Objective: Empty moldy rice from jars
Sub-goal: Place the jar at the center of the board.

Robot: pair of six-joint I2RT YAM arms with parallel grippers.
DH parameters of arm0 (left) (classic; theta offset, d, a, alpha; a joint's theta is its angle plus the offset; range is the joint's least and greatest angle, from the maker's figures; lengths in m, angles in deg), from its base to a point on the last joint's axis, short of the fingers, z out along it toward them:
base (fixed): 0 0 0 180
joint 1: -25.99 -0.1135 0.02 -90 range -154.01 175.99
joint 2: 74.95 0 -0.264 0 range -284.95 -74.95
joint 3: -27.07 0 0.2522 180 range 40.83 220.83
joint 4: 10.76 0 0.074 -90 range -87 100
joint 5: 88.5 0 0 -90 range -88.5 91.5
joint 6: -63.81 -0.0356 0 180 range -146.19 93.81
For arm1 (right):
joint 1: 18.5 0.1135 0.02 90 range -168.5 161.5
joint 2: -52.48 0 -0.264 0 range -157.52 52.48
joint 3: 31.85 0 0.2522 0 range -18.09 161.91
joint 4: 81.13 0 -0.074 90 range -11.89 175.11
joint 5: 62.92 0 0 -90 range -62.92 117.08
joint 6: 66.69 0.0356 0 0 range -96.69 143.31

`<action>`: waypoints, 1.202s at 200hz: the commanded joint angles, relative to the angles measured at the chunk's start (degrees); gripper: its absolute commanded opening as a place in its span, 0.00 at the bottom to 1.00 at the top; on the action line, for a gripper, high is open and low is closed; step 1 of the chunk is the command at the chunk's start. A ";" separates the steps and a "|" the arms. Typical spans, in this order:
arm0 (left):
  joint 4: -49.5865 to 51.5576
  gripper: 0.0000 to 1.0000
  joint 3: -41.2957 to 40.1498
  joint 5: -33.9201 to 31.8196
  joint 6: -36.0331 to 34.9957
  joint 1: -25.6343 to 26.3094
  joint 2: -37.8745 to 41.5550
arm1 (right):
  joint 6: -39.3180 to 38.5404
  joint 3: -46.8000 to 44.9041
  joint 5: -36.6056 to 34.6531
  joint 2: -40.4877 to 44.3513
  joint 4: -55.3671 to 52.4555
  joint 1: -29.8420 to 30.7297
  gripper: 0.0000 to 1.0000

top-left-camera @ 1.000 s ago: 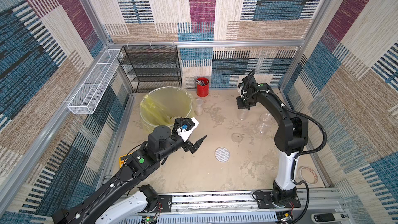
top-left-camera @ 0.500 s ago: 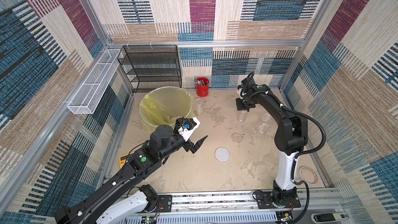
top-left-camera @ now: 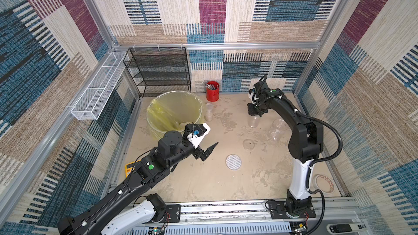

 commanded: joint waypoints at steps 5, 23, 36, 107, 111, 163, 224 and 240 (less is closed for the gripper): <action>-1.98 0.99 0.07 0.91 0.20 -0.08 0.10 | -0.27 0.09 0.72 1.30 0.09 0.09 0.39; -1.98 0.99 0.18 0.91 0.25 -0.05 0.10 | -0.22 -0.10 0.84 2.24 -0.01 0.10 0.46; -1.85 0.99 0.33 0.82 0.28 -0.08 0.04 | -0.35 -0.32 1.00 3.11 -0.10 0.10 0.47; -1.99 0.99 0.63 -0.70 0.34 -0.08 -0.07 | -0.18 -2.37 1.79 10.57 -0.16 0.11 0.63; -1.83 0.99 0.83 -0.97 0.52 -0.08 -0.11 | -0.18 -2.37 2.04 10.86 -0.03 0.06 0.64; 0.28 0.99 3.08 -5.68 3.56 -0.04 -1.51 | 0.02 -3.08 6.53 14.27 0.72 0.14 1.00; 5.59 0.99 6.16 -13.90 10.14 -0.17 0.09 | 0.92 -4.87 7.37 17.56 2.72 2.96 0.99; 7.94 0.99 7.24 -15.59 11.28 -0.17 0.95 | 0.93 -5.17 6.18 18.24 4.00 5.60 0.99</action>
